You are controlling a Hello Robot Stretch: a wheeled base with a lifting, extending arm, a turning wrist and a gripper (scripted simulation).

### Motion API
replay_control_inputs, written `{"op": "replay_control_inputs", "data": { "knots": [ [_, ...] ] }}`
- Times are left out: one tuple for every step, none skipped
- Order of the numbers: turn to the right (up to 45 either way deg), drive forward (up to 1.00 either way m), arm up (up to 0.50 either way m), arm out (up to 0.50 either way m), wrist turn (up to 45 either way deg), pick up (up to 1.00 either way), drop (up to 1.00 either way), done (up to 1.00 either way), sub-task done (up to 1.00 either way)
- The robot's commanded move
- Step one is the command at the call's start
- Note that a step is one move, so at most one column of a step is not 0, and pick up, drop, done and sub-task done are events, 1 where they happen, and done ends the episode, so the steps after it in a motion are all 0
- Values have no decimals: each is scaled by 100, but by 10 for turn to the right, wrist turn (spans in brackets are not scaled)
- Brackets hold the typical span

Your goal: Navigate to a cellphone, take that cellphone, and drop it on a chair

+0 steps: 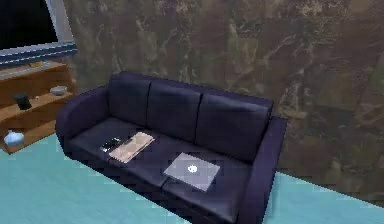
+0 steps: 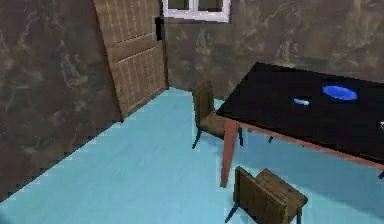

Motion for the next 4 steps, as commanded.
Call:
{"op": "replay_control_inputs", "data": {
  "knots": [
    [270,0,0,0,0,0,0,0,0],
    [0,15,0,0,0,0,0,0,0],
    [450,0,0,0,0,0,0,0,0],
    [450,0,0,0,0,0,0,0,0]
  ]
}}
